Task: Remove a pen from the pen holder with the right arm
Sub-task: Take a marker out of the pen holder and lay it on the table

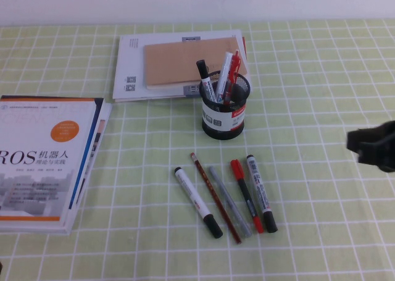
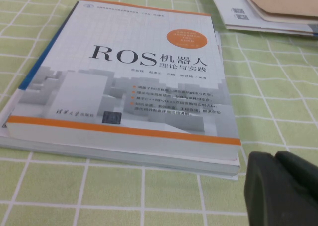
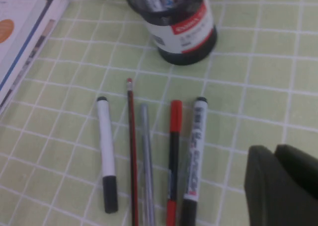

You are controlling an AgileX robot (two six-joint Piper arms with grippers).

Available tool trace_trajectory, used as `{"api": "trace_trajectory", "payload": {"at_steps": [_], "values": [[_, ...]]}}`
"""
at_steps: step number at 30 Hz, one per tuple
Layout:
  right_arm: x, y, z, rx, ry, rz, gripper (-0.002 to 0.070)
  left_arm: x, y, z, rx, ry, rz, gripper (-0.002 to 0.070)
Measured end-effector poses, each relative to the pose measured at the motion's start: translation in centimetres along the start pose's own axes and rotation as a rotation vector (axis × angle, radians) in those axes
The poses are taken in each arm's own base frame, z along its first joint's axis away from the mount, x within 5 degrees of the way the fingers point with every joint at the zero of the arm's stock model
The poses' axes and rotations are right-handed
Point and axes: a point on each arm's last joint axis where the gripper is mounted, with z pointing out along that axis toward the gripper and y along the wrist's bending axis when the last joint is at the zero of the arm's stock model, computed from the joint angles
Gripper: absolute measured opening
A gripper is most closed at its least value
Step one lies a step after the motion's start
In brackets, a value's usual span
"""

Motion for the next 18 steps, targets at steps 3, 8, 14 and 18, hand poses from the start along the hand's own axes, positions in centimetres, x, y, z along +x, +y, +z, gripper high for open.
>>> {"api": "trace_trajectory", "payload": {"at_steps": [3, 8, 14, 18], "values": [[-1.5, 2.1, 2.3, -0.045, 0.009, -0.094, -0.0012, 0.0, 0.0, 0.0, 0.000, 0.000, 0.000, -0.0008], [-3.4, 5.5, 6.0, -0.128, 0.045, -0.226, 0.0012, 0.0, 0.0, 0.0, 0.000, 0.000, 0.000, -0.0008], [-5.1, 8.1, 10.6, -0.174, 0.021, -0.352, 0.0231, 0.0, 0.0, 0.0, 0.000, 0.000, 0.000, -0.0008], [-5.2, 8.4, 13.4, -0.109, -0.059, -0.436, 0.0342, 0.0, 0.0, 0.0, 0.000, 0.000, 0.000, -0.0008]]}}
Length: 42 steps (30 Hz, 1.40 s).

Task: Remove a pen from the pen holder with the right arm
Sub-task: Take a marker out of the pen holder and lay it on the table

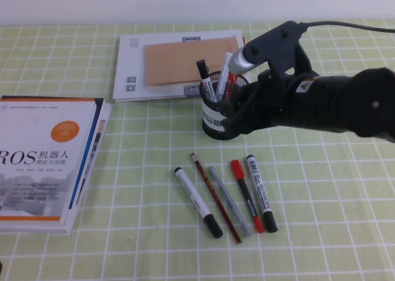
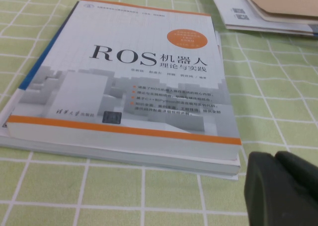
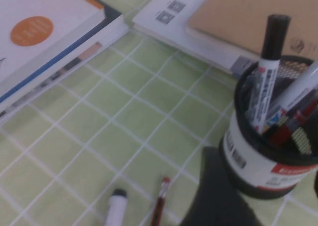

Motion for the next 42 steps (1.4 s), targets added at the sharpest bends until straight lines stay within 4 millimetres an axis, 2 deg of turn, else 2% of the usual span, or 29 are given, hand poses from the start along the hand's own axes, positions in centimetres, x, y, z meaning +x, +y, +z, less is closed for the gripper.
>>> {"api": "trace_trajectory", "payload": {"at_steps": [6, 12, 20, 33, 42], "values": [[0.4, -0.6, 3.0, 0.109, -0.113, -0.021, 0.0372, 0.0, 0.0, 0.0, 0.000, 0.000, 0.000, -0.0008], [1.0, -0.9, 5.2, 0.127, -0.193, -0.024, 0.0375, 0.0, 0.0, 0.0, 0.000, 0.000, 0.000, -0.0008], [0.8, -0.7, 6.7, 0.088, -0.346, -0.028, 0.0377, 0.0, 0.0, 0.0, 0.000, 0.000, 0.000, -0.0008], [-1.2, -0.9, 10.4, 0.079, -0.359, -0.057, 0.0377, 0.0, 0.0, 0.0, 0.000, 0.000, 0.000, -0.0008], [-0.7, -1.8, 13.2, 0.093, -0.280, -0.049, 0.0377, 0.0, 0.0, 0.0, 0.000, 0.000, 0.000, -0.0008]]}}
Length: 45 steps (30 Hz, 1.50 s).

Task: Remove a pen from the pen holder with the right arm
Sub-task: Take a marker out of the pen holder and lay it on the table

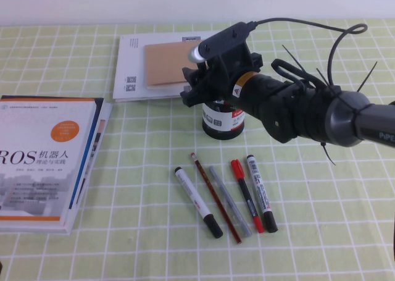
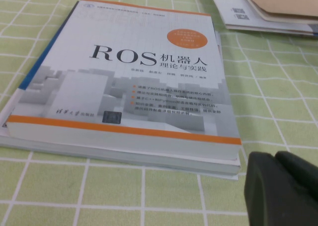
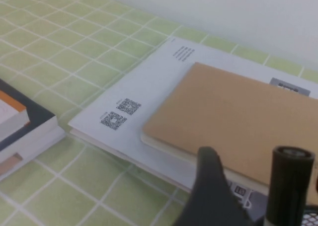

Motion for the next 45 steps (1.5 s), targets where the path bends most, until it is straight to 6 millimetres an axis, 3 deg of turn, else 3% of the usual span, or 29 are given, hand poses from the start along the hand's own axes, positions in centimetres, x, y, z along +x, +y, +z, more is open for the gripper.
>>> {"api": "trace_trajectory", "payload": {"at_steps": [15, 29, 33, 45], "values": [[1.3, -0.4, 0.7, 0.008, 0.029, 0.003, 0.0368, 0.0, 0.0, 0.0, 0.000, 0.000, 0.000, -0.0008], [1.3, -0.7, 0.7, 0.015, 0.026, 0.008, 0.0190, 0.0, 0.0, 0.0, 0.000, 0.000, 0.000, -0.0008], [1.3, -1.0, 0.7, 0.023, 0.026, 0.016, 0.0109, 0.0, 0.0, 0.0, 0.000, 0.000, 0.000, -0.0008], [1.2, -1.3, 0.7, 0.030, 0.017, 0.027, 0.0102, 0.0, 0.0, 0.0, 0.000, 0.000, 0.000, -0.0008]]}}
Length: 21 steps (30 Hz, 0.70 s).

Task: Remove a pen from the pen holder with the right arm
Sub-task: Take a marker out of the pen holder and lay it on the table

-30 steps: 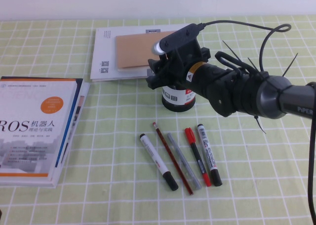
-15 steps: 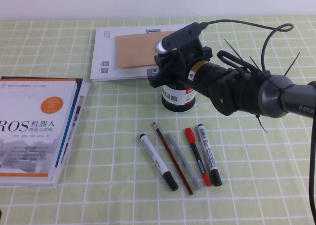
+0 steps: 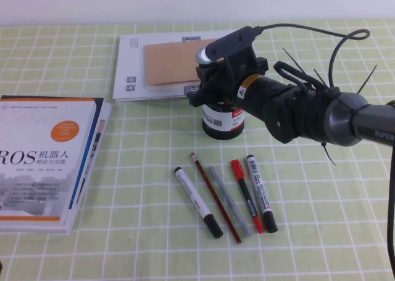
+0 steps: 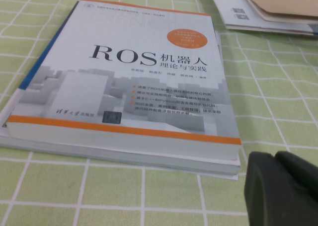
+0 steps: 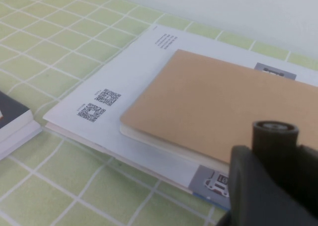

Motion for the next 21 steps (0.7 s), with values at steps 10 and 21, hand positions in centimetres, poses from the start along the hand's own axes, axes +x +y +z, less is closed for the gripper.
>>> {"api": "trace_trajectory", "payload": {"at_steps": [10, 21], "values": [[0.0, 0.0, 0.0, 0.000, -0.002, 0.000, 0.0102, 0.0, 0.0, 0.0, 0.000, 0.000, 0.000, -0.0008], [-2.3, 0.0, -1.3, 0.001, -0.033, 0.000, 0.0102, 0.0, 0.0, 0.0, 0.000, 0.000, 0.000, -0.0008]]}}
